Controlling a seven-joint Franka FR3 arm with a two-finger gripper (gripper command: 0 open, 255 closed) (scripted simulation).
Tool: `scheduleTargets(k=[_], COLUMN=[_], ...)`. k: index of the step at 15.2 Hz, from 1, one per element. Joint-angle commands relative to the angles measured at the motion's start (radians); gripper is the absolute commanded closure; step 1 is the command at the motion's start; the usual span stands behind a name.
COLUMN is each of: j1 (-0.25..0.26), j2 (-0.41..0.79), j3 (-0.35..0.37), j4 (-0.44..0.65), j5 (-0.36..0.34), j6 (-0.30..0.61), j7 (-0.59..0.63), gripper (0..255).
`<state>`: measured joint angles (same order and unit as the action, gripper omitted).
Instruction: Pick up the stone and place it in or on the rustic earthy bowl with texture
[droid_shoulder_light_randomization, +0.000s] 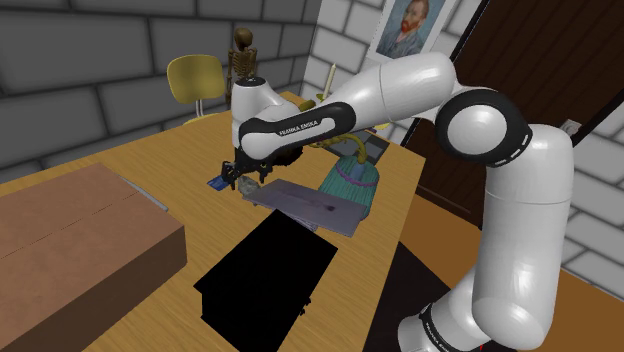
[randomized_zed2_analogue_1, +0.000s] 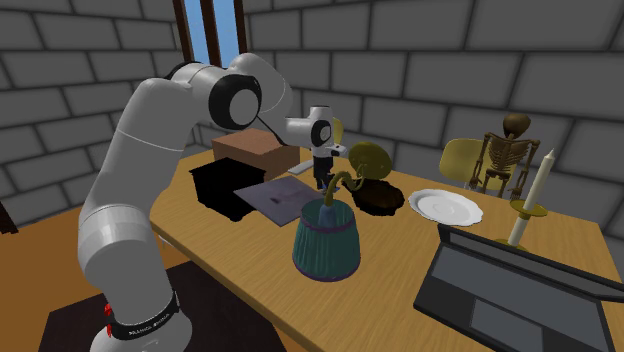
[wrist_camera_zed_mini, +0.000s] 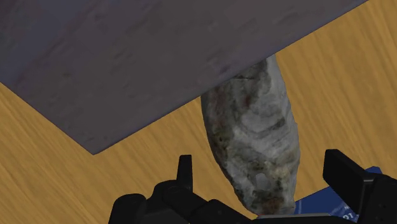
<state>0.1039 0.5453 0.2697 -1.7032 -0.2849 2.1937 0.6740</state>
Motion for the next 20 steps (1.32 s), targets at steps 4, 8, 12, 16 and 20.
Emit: scheduleTargets(k=[4, 8, 12, 16, 20], j1=[0.0, 0.0, -0.001, -0.005, -0.008], j2=[0.0, 0.0, -0.007, -0.036, -0.062], j3=[0.0, 0.0, 0.002, 0.009, 0.014], j4=[0.0, -0.001, 0.002, 0.015, 0.031], j5=[0.0, 0.0, 0.003, 0.015, 0.026], j6=[0.0, 0.0, -0.009, -0.049, -0.09], j7=[0.0, 0.0, -0.003, -0.013, -0.022], gripper=[255, 255, 255, 255, 255])
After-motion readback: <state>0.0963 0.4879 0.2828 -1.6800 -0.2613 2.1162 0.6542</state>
